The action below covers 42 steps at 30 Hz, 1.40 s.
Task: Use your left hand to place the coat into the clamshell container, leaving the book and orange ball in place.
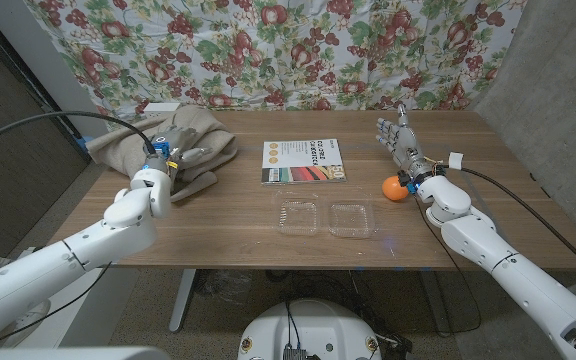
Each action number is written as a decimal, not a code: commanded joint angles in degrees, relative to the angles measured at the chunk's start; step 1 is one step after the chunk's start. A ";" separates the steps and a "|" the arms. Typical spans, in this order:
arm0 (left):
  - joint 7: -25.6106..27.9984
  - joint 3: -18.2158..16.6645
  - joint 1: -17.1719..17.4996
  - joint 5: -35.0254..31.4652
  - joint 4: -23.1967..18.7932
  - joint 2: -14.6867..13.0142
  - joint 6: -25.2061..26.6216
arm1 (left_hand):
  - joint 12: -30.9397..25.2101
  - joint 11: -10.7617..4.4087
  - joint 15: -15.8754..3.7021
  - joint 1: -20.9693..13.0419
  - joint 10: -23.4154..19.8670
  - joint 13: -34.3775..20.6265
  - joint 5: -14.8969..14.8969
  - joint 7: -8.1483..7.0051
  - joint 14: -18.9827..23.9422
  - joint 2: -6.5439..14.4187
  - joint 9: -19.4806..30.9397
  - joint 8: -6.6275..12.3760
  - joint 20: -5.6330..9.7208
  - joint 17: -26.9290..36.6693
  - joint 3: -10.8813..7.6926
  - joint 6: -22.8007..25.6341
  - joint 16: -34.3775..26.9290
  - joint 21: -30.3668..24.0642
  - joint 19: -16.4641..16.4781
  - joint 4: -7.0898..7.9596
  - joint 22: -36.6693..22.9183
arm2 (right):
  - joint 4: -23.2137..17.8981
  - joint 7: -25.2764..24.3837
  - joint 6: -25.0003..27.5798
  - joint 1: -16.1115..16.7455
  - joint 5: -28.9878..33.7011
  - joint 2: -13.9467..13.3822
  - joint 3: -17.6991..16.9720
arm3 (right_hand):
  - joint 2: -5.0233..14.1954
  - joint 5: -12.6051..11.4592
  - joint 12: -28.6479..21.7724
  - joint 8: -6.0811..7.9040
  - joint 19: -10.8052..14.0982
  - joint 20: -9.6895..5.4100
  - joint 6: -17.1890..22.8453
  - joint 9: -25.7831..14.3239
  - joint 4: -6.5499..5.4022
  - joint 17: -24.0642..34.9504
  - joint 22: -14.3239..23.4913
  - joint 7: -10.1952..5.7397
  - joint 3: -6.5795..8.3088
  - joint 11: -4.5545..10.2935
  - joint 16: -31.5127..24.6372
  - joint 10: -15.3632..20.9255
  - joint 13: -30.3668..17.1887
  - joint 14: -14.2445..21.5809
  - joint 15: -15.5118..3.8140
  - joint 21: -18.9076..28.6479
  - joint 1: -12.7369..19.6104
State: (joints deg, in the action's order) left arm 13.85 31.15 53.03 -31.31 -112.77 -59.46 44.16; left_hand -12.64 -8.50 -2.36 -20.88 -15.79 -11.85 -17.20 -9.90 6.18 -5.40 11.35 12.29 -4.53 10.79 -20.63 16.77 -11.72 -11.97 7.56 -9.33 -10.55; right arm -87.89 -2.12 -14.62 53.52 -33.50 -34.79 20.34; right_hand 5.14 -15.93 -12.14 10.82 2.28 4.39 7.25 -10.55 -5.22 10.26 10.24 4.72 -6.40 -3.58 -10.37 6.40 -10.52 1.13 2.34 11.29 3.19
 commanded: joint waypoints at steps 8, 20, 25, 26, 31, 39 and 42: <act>-4.03 2.85 -2.90 -3.47 1.10 -0.10 0.76 | 0.06 -0.20 -2.58 -1.54 -0.15 -0.25 -0.61 -0.35 0.05 0.08 0.33 -0.09 0.26 0.16 -0.76 -0.27 0.32 0.03 0.34 -0.13 -0.06 | 1.36 1.58 -0.44 -0.58 -0.89 0.27 0.08 | 0.01 0.00 -0.14 -0.09 -0.07 0.28 -0.03 -0.05 -0.26 0.22 0.19 -0.03 0.16 -0.03 -0.28 0.01 -0.23 -0.16 -0.36 0.04 -0.12; -7.99 4.39 -4.40 -7.64 0.82 -1.62 0.76 | -0.08 -0.51 -2.71 -2.72 -0.54 -0.25 -0.92 -0.70 0.05 0.19 0.35 0.44 0.47 0.14 -1.30 1.04 0.33 0.02 0.51 -0.30 -0.04 | 1.81 1.65 -0.69 -0.63 -1.05 0.40 0.00 | 0.02 0.01 -0.18 -0.03 -0.13 0.31 0.00 -0.05 -0.27 0.21 0.19 -0.05 0.19 0.07 -0.28 0.10 -0.23 -0.20 -0.31 0.04 -0.15; -8.61 3.77 -4.06 -8.46 0.63 -2.42 0.26 | -0.07 -0.54 -2.78 -3.09 -0.56 -0.25 -1.01 -0.63 0.09 0.21 0.35 0.48 0.58 0.14 -1.46 1.17 0.32 0.02 0.58 -0.33 -0.03 | 1.72 1.54 -0.73 -0.44 -1.09 0.32 -0.10 | 0.03 0.01 -0.18 0.00 -0.13 0.32 0.05 -0.05 -0.28 0.21 0.19 -0.01 0.20 0.00 -0.28 0.09 -0.23 -0.18 -0.38 0.04 -0.15; -8.60 3.70 -3.99 -8.69 0.65 -2.54 0.12 | -0.07 -0.56 -2.76 -3.16 -0.54 -0.25 -1.03 -0.67 0.07 0.21 0.36 0.47 0.63 0.14 -1.49 1.17 0.33 0.02 0.59 -0.34 -0.03 | 1.70 1.54 -0.71 -0.43 -1.11 0.31 -0.11 | 0.03 0.01 -0.18 -0.01 -0.12 0.33 0.03 -0.05 -0.28 0.21 0.19 -0.02 0.20 0.03 -0.29 0.08 -0.23 -0.18 -0.38 0.05 -0.16; -8.75 2.99 -3.35 -9.36 0.43 -2.67 0.66 | -0.05 -0.48 -2.77 -3.44 -0.51 -0.25 -1.11 -0.66 0.08 0.17 0.36 0.42 0.67 0.14 -1.60 1.09 0.33 0.02 0.63 -0.36 -0.02 | 1.58 1.59 -0.68 -0.43 -1.02 0.22 -0.07 | 0.04 0.01 -0.16 -0.01 -0.12 0.32 0.01 -0.05 -0.28 0.21 0.19 -0.08 0.21 0.03 -0.30 0.04 -0.23 -0.14 -0.41 0.05 -0.16; -9.06 2.01 -2.74 -10.38 0.58 -3.99 -0.02 | -0.18 -0.58 -2.73 -3.84 -0.88 -0.26 -1.22 -0.65 0.21 0.09 0.37 0.53 0.63 0.14 -1.76 1.42 0.28 0.02 0.72 -0.36 -0.02 | 0.82 1.68 -0.45 -0.26 -1.10 0.01 -0.03 | 0.06 0.02 -0.18 0.01 -0.11 0.30 0.03 -0.04 -0.28 0.21 0.19 -0.04 0.23 -0.01 -0.30 0.07 -0.23 -0.16 -0.36 0.06 -0.16; -9.46 1.74 -2.55 -10.32 0.62 -4.31 -0.83 | -0.20 -0.57 -2.78 -3.96 -0.93 -0.26 -1.25 -0.69 0.28 0.06 0.37 0.52 0.65 0.14 -1.80 1.43 0.25 0.00 0.79 -0.36 -0.02 | 0.34 1.54 -0.57 -0.12 -0.87 -0.13 -0.05 | 0.07 0.02 -0.20 0.02 -0.11 0.30 0.03 -0.04 -0.29 0.21 0.19 -0.08 0.24 -0.14 -0.30 0.13 -0.23 -0.14 -0.34 0.06 -0.16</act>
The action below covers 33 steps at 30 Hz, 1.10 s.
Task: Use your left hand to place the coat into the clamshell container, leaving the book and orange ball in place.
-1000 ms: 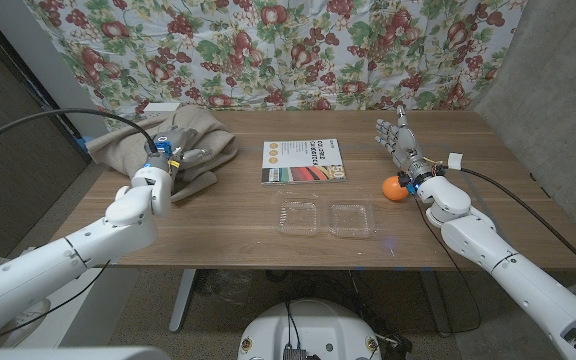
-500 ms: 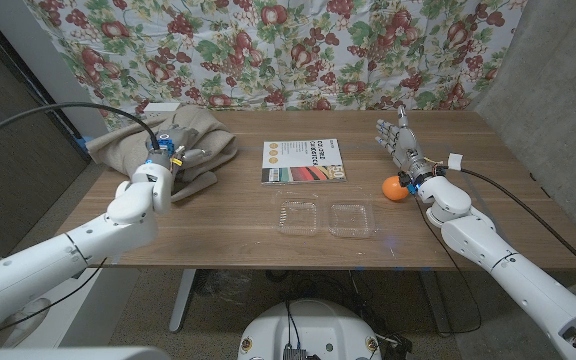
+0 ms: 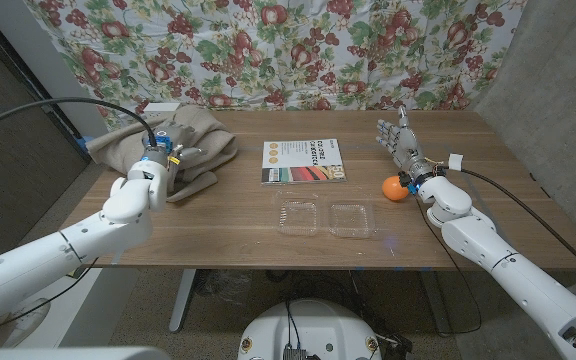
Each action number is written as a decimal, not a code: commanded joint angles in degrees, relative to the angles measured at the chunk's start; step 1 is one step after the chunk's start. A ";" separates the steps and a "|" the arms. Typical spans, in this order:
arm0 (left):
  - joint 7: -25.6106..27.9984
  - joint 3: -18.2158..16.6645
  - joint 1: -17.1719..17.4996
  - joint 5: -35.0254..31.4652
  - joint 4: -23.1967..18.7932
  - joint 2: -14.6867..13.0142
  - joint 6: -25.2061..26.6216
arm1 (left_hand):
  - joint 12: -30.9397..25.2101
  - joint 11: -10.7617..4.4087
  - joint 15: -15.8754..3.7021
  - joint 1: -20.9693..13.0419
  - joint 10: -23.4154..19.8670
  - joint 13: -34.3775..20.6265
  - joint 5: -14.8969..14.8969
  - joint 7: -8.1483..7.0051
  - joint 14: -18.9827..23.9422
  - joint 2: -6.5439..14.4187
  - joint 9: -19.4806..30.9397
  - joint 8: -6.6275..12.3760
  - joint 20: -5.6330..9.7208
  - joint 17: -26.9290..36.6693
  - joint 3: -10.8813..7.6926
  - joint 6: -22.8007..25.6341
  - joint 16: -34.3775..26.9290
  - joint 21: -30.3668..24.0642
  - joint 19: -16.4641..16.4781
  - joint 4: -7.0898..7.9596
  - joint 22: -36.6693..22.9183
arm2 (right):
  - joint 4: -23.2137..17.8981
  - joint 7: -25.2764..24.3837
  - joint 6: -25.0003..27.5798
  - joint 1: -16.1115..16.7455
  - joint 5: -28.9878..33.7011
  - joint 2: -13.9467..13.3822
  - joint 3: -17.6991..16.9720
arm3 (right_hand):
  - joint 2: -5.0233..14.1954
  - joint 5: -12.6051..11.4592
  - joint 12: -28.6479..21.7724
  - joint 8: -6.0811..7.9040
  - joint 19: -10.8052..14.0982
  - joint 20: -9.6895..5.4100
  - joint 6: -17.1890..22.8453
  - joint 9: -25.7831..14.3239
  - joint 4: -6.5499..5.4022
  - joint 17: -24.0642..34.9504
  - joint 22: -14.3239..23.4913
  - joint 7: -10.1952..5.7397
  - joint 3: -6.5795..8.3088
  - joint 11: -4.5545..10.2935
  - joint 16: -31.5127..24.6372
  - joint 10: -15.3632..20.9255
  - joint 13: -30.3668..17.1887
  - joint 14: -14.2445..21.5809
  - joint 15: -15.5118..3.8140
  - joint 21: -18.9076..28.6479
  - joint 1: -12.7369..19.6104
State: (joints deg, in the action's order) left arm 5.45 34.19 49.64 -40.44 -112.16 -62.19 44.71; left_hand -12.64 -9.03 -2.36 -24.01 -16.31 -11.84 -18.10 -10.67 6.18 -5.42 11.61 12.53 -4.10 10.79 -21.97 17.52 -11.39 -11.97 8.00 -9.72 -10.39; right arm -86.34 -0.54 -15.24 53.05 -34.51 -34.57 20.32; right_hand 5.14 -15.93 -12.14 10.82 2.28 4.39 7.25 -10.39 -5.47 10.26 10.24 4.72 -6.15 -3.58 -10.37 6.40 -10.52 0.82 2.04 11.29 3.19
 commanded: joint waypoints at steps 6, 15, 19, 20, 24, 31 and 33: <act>-1.70 -1.29 1.08 -2.36 0.04 -1.76 -1.82 | -0.20 -0.05 -2.88 -1.02 -0.44 -0.27 -0.41 0.02 0.28 0.00 0.11 0.26 0.24 0.14 -0.52 0.65 -0.07 0.00 0.40 0.03 -0.17 | -1.74 -0.53 -0.15 0.87 0.21 -0.39 -0.25 | 0.08 0.02 -0.19 0.04 -0.10 0.27 0.07 -0.20 -0.04 0.21 0.19 0.00 0.01 -0.01 -0.27 0.09 -0.23 0.10 -0.03 0.07 -0.17; -3.40 -1.18 0.70 -4.70 0.00 -2.56 -3.45 | -0.20 -0.21 -2.86 -1.36 -0.47 -0.27 -0.51 -0.03 0.23 -0.14 0.12 0.24 0.22 0.15 -0.64 0.67 -0.05 0.02 0.44 0.04 -0.16 | -1.20 0.35 -0.57 0.78 -0.15 -0.32 -0.23 | 0.10 0.03 -0.17 0.05 -0.10 0.32 0.07 -0.20 -0.05 0.21 0.19 -0.06 0.04 -0.09 -0.25 0.06 -0.23 0.01 0.02 0.08 -0.17; -4.88 -0.65 0.16 -6.49 0.18 -2.68 -4.27 | -0.17 -0.28 -2.90 -1.53 -0.44 -0.27 -0.55 -0.09 0.25 -0.21 0.12 0.25 0.24 0.15 -0.69 0.73 -0.05 0.04 0.44 0.05 -0.16 | -0.96 0.82 -0.72 0.45 -0.22 -0.22 -0.10 | 0.10 0.04 -0.20 0.06 -0.08 0.29 0.07 -0.20 -0.05 0.21 0.19 -0.06 0.05 -0.10 -0.25 0.12 -0.23 0.00 0.00 0.09 -0.17; -4.98 -0.77 0.23 -6.63 0.20 -2.61 -4.32 | -0.17 -0.28 -2.90 -1.55 -0.44 -0.27 -0.56 -0.06 0.26 -0.22 0.12 0.26 0.28 0.15 -0.70 0.75 -0.05 0.03 0.46 0.05 -0.16 | -0.96 0.83 -0.72 0.45 -0.22 -0.22 -0.10 | 0.10 0.04 -0.19 0.06 -0.08 0.29 0.08 -0.20 -0.05 0.21 0.19 -0.03 0.05 -0.09 -0.25 0.11 -0.23 0.00 -0.01 0.09 -0.17; -4.94 -0.72 -0.05 -7.84 1.01 -3.14 -7.09 | -0.13 -0.25 -2.98 -1.70 -0.35 -0.27 -0.61 -0.07 -0.16 -0.29 0.12 0.25 0.41 0.15 -0.75 0.79 0.11 0.05 0.45 0.07 -0.16 | -1.43 1.03 0.33 0.35 -0.41 -0.71 -0.01 | 0.11 0.05 -0.21 0.07 -0.09 0.30 0.09 -0.20 -0.05 0.21 0.19 -0.04 0.07 -0.11 -0.28 0.15 -0.23 0.06 -0.03 0.09 -0.17; -6.23 -0.77 -0.16 -8.90 1.91 -1.85 -8.17 | -0.12 -0.39 -3.05 -1.91 -0.37 -0.28 -0.68 -0.12 -0.26 -0.40 0.13 0.23 0.48 0.16 -0.82 0.81 0.13 0.10 0.36 0.12 -0.16 | -1.03 1.27 -0.22 -0.08 -0.24 -0.43 0.08 | 0.12 0.05 -0.22 0.07 -0.07 0.29 0.09 -0.20 -0.04 0.21 0.19 -0.07 0.09 -0.22 -0.28 0.18 -0.23 0.05 -0.04 0.10 -0.17; -6.63 -0.60 -0.29 -9.45 2.17 -1.89 -8.88 | -0.13 -0.30 -3.15 -1.96 -0.40 -0.28 -0.69 -0.12 -0.25 -0.42 0.13 0.24 0.51 0.17 -0.83 0.84 0.12 0.09 0.39 0.13 -0.16 | -1.13 1.10 -0.17 0.00 -0.28 -0.41 0.02 | 0.12 0.05 -0.17 0.07 -0.06 0.25 0.08 -0.20 -0.04 0.21 0.19 -0.05 0.10 -0.02 -0.27 0.05 -0.23 0.03 0.00 0.10 -0.16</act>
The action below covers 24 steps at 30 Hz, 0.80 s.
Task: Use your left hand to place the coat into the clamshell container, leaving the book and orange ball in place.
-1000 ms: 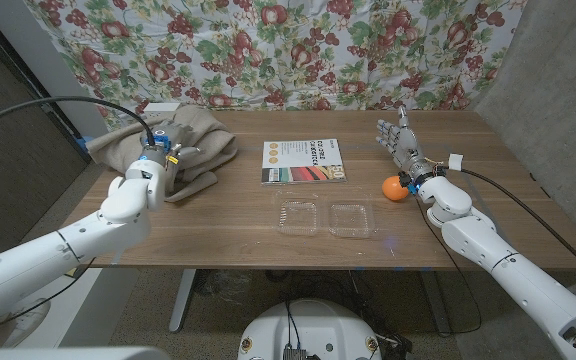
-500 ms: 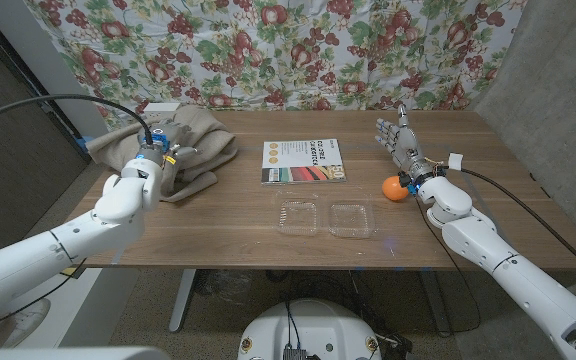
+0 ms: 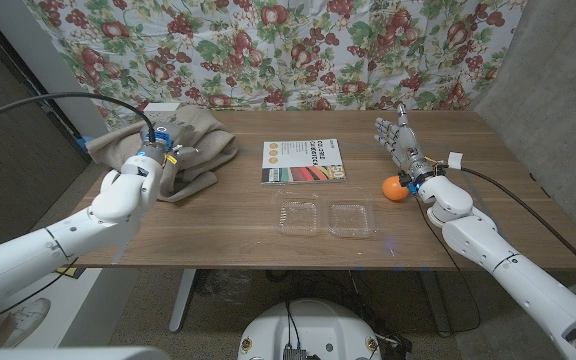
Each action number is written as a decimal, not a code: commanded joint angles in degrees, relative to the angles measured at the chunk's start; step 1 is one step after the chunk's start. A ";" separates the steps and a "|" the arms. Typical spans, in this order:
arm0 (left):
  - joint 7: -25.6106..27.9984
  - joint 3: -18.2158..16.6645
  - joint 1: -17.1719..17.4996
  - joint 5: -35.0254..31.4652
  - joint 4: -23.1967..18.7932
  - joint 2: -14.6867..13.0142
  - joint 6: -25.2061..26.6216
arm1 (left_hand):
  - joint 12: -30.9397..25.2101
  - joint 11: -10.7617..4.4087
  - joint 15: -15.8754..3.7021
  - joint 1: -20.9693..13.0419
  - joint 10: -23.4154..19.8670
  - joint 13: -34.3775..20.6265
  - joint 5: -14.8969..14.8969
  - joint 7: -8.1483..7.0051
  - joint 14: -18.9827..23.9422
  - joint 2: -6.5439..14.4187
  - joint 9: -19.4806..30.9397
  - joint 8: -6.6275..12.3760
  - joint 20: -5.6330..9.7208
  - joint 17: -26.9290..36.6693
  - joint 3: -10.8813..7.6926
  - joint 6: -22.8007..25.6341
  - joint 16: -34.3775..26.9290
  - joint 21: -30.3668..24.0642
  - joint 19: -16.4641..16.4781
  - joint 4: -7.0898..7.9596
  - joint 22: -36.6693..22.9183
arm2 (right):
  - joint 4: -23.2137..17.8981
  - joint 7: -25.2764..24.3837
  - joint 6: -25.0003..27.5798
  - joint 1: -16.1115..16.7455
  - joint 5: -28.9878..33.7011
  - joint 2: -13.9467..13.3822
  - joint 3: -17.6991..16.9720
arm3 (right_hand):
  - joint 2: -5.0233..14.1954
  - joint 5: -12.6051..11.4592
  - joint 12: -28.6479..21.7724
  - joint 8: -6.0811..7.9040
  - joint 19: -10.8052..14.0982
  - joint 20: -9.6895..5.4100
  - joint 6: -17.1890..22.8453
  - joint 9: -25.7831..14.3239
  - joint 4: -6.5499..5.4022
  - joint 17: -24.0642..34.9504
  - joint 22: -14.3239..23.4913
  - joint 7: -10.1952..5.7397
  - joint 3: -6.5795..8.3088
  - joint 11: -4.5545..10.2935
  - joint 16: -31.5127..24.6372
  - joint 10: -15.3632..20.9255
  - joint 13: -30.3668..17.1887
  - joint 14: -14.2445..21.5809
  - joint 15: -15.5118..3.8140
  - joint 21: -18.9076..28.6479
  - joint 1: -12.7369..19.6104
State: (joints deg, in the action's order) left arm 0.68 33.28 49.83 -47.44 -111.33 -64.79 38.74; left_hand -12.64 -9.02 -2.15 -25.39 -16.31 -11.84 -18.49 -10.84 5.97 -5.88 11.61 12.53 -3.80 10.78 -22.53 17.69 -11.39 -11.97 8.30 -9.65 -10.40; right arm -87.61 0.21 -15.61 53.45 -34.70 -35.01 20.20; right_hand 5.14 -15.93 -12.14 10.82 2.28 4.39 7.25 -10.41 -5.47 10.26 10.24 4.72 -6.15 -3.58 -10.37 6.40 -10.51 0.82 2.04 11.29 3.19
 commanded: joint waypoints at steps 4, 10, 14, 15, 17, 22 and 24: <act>-2.75 0.36 -0.64 -3.28 1.99 1.39 -2.72 | -0.14 -0.33 -3.33 -0.65 -0.43 -0.28 -0.32 0.10 -0.03 0.01 0.14 0.22 0.22 0.17 -0.31 0.66 0.11 0.10 0.10 0.07 -0.15 | -0.19 -0.01 0.57 -0.05 -0.11 -0.21 0.01 | 0.11 0.05 -0.20 0.07 -0.05 0.25 0.07 -0.19 -0.04 0.21 0.19 -0.09 0.10 0.01 -0.28 0.11 -0.23 0.06 -0.03 0.10 -0.16; -3.11 -0.01 -0.42 -3.80 2.56 1.26 -3.42 | -0.14 -0.21 -3.33 -0.79 -0.46 -0.28 -0.38 0.03 -0.06 -0.05 0.14 0.25 0.23 0.18 -0.36 0.79 0.10 0.11 0.10 0.12 -0.16 | 0.11 0.18 0.40 -0.21 -0.08 -0.02 0.17 | 0.09 0.06 -0.21 0.06 -0.04 0.28 0.06 -0.19 -0.03 0.21 0.19 -0.10 0.11 -0.10 -0.30 0.16 -0.23 0.11 -0.11 0.11 -0.17; -3.38 -0.17 -0.15 -4.37 2.78 1.53 -2.89 | -0.08 -0.29 -3.36 -0.90 -0.33 -0.28 -0.41 0.07 -0.14 -0.09 0.15 0.26 0.26 0.19 -0.41 0.85 0.12 0.12 0.08 0.15 -0.16 | 0.26 0.12 0.28 -0.16 -0.06 0.16 0.26 | 0.09 0.06 -0.25 0.12 -0.04 0.28 0.21 -0.19 -0.03 0.20 0.19 -0.06 0.11 -0.13 -0.31 0.26 -0.23 0.14 -0.08 0.11 -0.17; -3.72 -0.08 -0.17 -4.70 2.80 1.56 -2.66 | -0.02 -0.29 -3.35 -0.94 -0.20 -0.29 -0.43 0.09 -0.14 -0.11 0.15 0.27 0.26 0.19 -0.42 0.90 0.12 0.12 0.09 0.16 -0.16 | 0.23 0.15 0.29 -0.09 -0.13 0.16 0.25 | 0.08 0.06 -0.27 0.13 -0.05 0.30 0.23 -0.19 -0.03 0.20 0.19 -0.06 0.11 -0.11 -0.32 0.31 -0.23 0.16 -0.06 0.10 -0.17; -4.21 0.06 -0.17 -5.32 2.82 1.67 -2.25 | 0.00 -0.27 -3.36 -0.98 -0.14 -0.29 -0.44 0.06 -0.15 -0.13 0.15 0.28 0.27 0.20 -0.44 0.95 0.11 0.13 0.07 0.18 -0.17 | 0.15 0.07 0.31 0.05 -0.14 0.15 0.25 | 0.08 0.06 -0.27 0.15 -0.04 0.31 0.29 -0.18 -0.03 0.20 0.19 -0.10 0.11 -0.09 -0.32 0.31 -0.23 0.16 -0.04 0.11 -0.17; -5.05 0.09 0.04 -6.14 2.90 1.82 -1.66 | 0.08 -0.21 -3.14 -1.09 0.05 -0.29 -0.49 0.36 -0.39 -0.20 0.15 0.48 0.30 0.21 -0.48 1.54 0.18 0.16 0.02 0.23 -0.17 | -0.22 -0.09 0.48 0.23 0.08 -0.05 0.31 | 0.08 0.06 -0.31 0.24 -0.04 0.32 0.54 -0.18 -0.03 0.20 0.19 -0.14 0.12 -0.13 -0.34 0.41 -0.23 0.21 0.01 0.11 -0.17; -5.35 0.08 0.13 -6.35 2.99 1.85 -1.44 | 0.12 -0.09 -3.09 -1.12 0.14 -0.29 -0.51 0.37 -0.52 -0.23 0.15 0.44 0.32 0.21 -0.50 1.47 0.22 0.20 -0.09 0.25 -0.18 | -0.28 0.02 0.45 0.25 -0.10 0.01 0.29 | 0.08 0.07 -0.31 0.29 -0.03 0.35 0.66 -0.18 -0.03 0.20 0.19 -0.17 0.12 -0.11 -0.34 0.43 -0.23 0.22 0.03 0.11 -0.17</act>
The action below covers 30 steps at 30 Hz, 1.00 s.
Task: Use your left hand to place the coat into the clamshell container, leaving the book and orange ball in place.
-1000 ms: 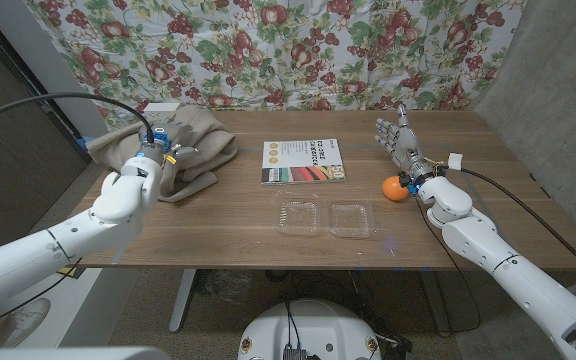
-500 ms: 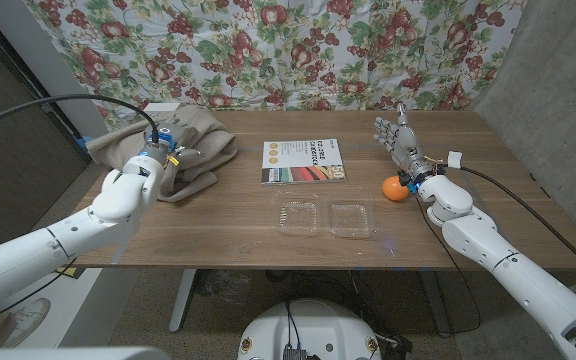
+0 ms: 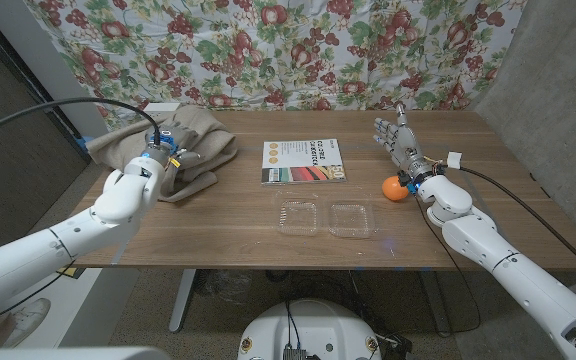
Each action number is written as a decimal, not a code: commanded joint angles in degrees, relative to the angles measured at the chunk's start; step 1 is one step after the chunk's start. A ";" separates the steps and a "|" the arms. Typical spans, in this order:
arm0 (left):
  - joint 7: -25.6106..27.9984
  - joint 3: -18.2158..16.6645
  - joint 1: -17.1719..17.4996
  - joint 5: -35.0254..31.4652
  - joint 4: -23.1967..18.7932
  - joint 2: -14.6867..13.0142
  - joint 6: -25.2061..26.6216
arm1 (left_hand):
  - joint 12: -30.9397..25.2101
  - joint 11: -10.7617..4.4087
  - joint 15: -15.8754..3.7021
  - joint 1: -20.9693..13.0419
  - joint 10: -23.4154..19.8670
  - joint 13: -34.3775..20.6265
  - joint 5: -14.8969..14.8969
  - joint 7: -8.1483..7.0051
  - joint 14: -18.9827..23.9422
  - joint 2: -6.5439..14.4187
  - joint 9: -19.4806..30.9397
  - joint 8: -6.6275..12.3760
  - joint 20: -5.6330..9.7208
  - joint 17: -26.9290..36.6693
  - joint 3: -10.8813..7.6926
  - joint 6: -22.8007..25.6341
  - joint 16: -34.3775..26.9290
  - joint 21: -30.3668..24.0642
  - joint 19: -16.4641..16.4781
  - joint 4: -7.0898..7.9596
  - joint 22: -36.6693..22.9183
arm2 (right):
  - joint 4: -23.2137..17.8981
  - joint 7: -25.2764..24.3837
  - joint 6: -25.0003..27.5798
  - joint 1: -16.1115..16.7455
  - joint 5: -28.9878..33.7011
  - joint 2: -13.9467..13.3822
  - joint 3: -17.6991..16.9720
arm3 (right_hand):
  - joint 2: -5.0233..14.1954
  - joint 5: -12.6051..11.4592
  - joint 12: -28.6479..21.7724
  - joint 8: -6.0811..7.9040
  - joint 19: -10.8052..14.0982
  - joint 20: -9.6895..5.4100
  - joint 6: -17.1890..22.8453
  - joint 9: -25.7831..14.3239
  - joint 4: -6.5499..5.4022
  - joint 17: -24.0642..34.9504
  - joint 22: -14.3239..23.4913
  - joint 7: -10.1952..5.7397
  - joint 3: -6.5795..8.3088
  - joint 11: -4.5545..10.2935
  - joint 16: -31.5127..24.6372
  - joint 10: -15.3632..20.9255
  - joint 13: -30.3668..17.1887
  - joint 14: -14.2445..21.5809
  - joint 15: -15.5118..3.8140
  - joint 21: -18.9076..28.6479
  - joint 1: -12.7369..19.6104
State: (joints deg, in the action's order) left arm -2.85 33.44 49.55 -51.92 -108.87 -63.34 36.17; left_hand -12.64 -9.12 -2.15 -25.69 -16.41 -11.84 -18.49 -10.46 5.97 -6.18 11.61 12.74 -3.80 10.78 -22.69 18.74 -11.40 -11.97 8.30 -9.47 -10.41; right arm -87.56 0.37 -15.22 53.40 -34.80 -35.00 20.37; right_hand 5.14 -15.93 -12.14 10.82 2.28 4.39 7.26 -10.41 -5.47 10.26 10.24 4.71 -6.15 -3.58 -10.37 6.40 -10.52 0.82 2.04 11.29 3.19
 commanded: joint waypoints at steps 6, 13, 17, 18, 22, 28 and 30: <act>-2.68 -0.22 0.74 -2.01 0.54 0.29 1.38 | 0.23 0.30 -2.87 -0.97 0.55 -0.30 -0.58 0.09 -0.95 -0.08 0.16 0.25 0.46 0.23 -0.38 0.63 0.34 0.32 -0.39 0.13 -0.18 | -0.29 0.20 -0.06 0.26 -0.34 0.13 0.12 | 0.15 0.07 -0.35 0.31 0.00 0.37 0.79 -0.18 -0.03 0.20 0.19 -0.18 0.17 0.08 -0.35 0.53 -0.22 0.28 -0.03 0.12 -0.15; -3.99 0.01 0.65 -2.70 0.51 0.51 1.95 | 0.29 0.32 -2.84 -1.09 0.71 -0.31 -0.64 -0.03 -1.21 -0.16 0.15 0.32 0.38 0.25 -0.43 0.91 0.38 0.35 -0.49 0.16 -0.19 | -0.29 0.40 -0.22 0.27 -0.63 0.32 0.10 | 0.15 0.06 -0.37 0.31 0.02 0.47 0.86 -0.18 0.01 0.19 0.19 -0.22 0.22 -0.02 -0.35 0.62 -0.22 0.32 -0.03 0.12 -0.08; -4.60 0.13 0.41 -2.68 0.86 0.71 1.76 | 0.27 0.41 -2.73 -1.17 0.69 -0.31 -0.69 0.05 -1.31 -0.21 0.15 0.43 0.34 0.26 -0.47 1.26 0.37 0.37 -0.56 0.18 -0.19 | -0.31 0.52 -0.21 0.29 -0.64 0.24 0.12 | 0.15 0.05 -0.37 0.32 0.06 0.45 0.93 -0.17 0.03 0.19 0.18 -0.25 0.24 0.05 -0.33 0.62 -0.22 0.30 -0.04 0.14 -0.04; -5.08 0.29 0.23 -2.85 0.97 0.82 1.90 | 0.27 0.40 -2.72 -1.21 0.72 -0.31 -0.71 0.02 -1.32 -0.23 0.15 0.55 0.27 0.26 -0.49 1.62 0.36 0.40 -0.65 0.20 -0.19 | -0.32 0.52 -0.20 0.30 -0.66 0.23 0.10 | 0.15 0.05 -0.36 0.38 0.06 0.46 1.11 -0.17 0.04 0.19 0.18 -0.25 0.25 0.07 -0.33 0.61 -0.22 0.30 -0.01 0.14 -0.03; -5.05 0.36 0.10 -2.50 1.42 1.22 1.67 | 0.53 0.51 -2.39 -1.32 1.42 -0.32 -0.79 0.00 -1.73 -0.33 0.14 0.75 0.12 0.29 -0.55 2.31 0.43 0.45 -0.83 0.25 -0.20 | -0.32 0.46 -0.12 0.34 -0.73 0.21 0.05 | 0.19 0.04 -0.39 0.44 0.03 0.52 1.31 -0.17 0.08 0.18 0.18 -0.41 0.30 0.06 -0.32 0.70 -0.22 0.29 0.00 0.12 0.05; -5.25 0.75 -0.17 -2.27 1.81 2.06 2.01 | 0.83 0.77 -2.30 -1.37 2.30 -0.33 -0.84 0.06 -1.90 -0.44 0.13 0.53 0.03 0.31 -0.57 1.98 0.41 0.39 -0.76 0.30 -0.21 | 0.17 0.67 -0.33 0.09 -0.80 0.44 0.12 | 0.25 0.03 -0.41 0.46 -0.02 0.58 1.45 -0.17 0.12 0.17 0.18 -0.46 0.37 0.29 -0.31 0.78 -0.22 0.29 0.00 0.10 0.14; -5.66 0.91 -0.37 -2.10 1.91 2.24 1.98 | 0.91 0.78 -2.32 -1.39 2.59 -0.33 -0.86 0.21 -1.87 -0.48 0.13 0.44 0.09 0.31 -0.58 1.82 0.37 0.28 -0.51 0.32 -0.22 | 0.30 0.75 -0.36 -0.01 -0.88 0.53 0.13 | 0.25 0.03 -0.40 0.46 -0.01 0.56 1.47 -0.17 0.13 0.17 0.18 -0.50 0.38 0.46 -0.31 0.76 -0.22 0.29 0.00 0.10 0.16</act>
State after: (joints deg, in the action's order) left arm -7.27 33.59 49.85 -54.30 -107.72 -62.26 37.89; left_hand -11.97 -8.50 -2.26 -26.29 -14.33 -11.87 -19.09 -10.76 4.21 -6.78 11.61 13.19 -3.77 10.78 -23.00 20.46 -10.97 -11.65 7.84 -9.16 -10.54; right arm -87.82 0.89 -15.32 53.67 -35.46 -34.74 20.47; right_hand 5.14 -15.93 -12.14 11.04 2.28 4.39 8.30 -10.42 -5.30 10.26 10.24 4.09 -5.98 -3.37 -10.37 6.61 -10.52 1.03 1.84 11.29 3.19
